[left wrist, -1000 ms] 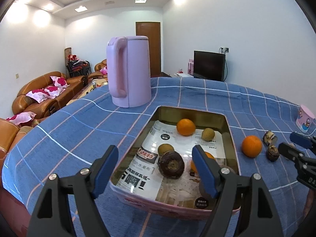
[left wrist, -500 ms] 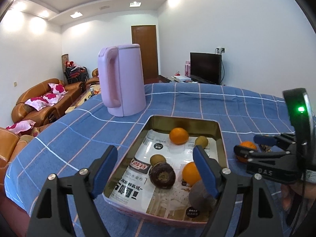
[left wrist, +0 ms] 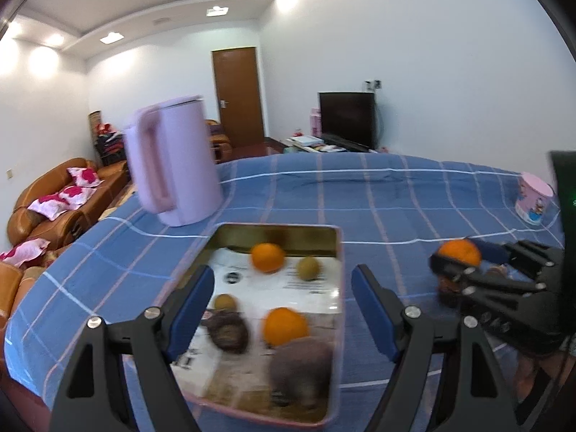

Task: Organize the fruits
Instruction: 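Lower the right tool onto an orange on the cloth and grasp it, then lower the left tool onto another brown round mushroom and close its fingers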

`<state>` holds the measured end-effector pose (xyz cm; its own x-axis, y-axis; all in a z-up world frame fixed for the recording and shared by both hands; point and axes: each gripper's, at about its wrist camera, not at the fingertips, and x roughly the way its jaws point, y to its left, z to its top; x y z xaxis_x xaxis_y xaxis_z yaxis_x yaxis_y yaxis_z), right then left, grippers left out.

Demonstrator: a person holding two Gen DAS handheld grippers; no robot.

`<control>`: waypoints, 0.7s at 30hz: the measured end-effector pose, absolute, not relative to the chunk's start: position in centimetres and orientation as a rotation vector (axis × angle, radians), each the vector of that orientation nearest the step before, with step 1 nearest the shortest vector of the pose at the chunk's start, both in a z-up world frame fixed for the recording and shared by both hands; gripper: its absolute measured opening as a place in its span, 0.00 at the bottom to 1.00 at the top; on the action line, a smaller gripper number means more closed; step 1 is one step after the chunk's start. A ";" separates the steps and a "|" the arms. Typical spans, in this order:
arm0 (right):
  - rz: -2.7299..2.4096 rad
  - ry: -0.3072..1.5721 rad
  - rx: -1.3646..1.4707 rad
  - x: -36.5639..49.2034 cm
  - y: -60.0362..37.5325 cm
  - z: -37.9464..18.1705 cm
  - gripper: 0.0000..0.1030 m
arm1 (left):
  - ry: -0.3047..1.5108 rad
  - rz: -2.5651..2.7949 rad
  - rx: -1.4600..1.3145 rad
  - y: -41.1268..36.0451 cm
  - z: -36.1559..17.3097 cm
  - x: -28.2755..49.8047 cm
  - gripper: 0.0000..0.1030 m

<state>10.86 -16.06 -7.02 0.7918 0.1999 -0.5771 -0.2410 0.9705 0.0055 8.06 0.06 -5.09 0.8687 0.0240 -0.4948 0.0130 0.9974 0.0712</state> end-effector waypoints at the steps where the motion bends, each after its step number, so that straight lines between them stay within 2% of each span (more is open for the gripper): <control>1: 0.196 0.590 -0.057 10.2 -17.4 -6.8 0.46 | 0.522 -0.005 0.076 -0.5 -5.1 8.2 0.79; 8: 0.041 0.554 0.026 8.4 -23.8 -6.5 0.46 | 0.568 -0.076 0.114 -5.0 -6.1 9.1 0.79; 21: -0.041 0.510 0.109 7.8 -27.8 -5.9 0.46 | 0.675 -0.221 0.154 -11.0 -8.0 11.8 0.79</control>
<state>7.80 -27.82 -5.94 0.8720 -0.0121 -0.4894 0.0665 0.9934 0.0939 11.76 -11.00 -7.95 0.7589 -0.1519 -0.6333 0.2514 0.9654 0.0697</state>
